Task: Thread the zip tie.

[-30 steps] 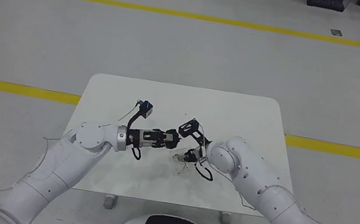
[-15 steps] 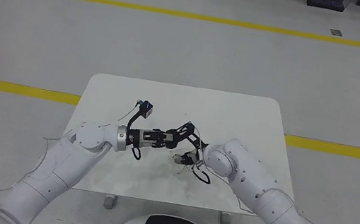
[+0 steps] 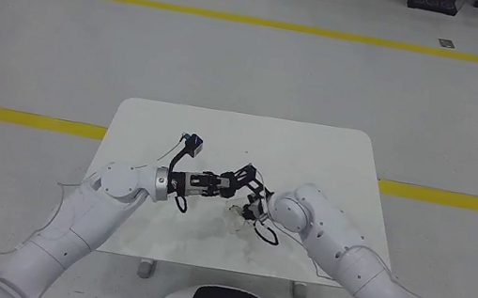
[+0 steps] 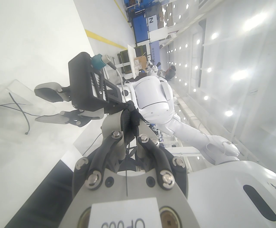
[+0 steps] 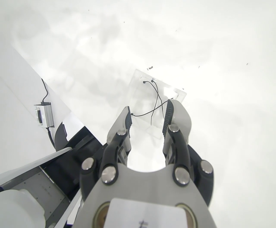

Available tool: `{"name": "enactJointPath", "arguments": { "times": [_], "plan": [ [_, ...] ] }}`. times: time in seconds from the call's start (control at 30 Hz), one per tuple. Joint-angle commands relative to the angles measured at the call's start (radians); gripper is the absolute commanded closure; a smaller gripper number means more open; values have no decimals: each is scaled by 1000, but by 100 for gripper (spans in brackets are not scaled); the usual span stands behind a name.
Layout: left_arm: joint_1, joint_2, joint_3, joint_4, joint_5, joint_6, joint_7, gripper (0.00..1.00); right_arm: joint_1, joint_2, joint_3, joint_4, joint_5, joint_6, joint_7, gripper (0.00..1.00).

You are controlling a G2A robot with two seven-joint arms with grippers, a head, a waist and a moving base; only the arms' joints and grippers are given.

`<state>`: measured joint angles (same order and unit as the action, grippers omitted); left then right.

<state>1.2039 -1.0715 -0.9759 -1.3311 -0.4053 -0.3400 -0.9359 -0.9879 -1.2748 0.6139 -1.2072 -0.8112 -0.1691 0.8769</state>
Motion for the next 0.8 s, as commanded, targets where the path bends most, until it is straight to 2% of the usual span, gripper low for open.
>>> {"name": "enactJointPath", "arguments": {
  "times": [0.0,0.23,0.5,0.77],
  "plan": [
    [0,0,0,0,0,0,0,100,5,-5,-6,13,2,-3,2,74],
    [0,0,0,0,0,0,0,100,32,-31,-29,79,21,-5,17,75],
    [0,0,0,0,0,0,0,100,69,-65,-62,158,18,35,50,75],
    [0,0,0,0,0,0,0,100,82,-83,-75,192,-17,70,61,75]
  ]
}}
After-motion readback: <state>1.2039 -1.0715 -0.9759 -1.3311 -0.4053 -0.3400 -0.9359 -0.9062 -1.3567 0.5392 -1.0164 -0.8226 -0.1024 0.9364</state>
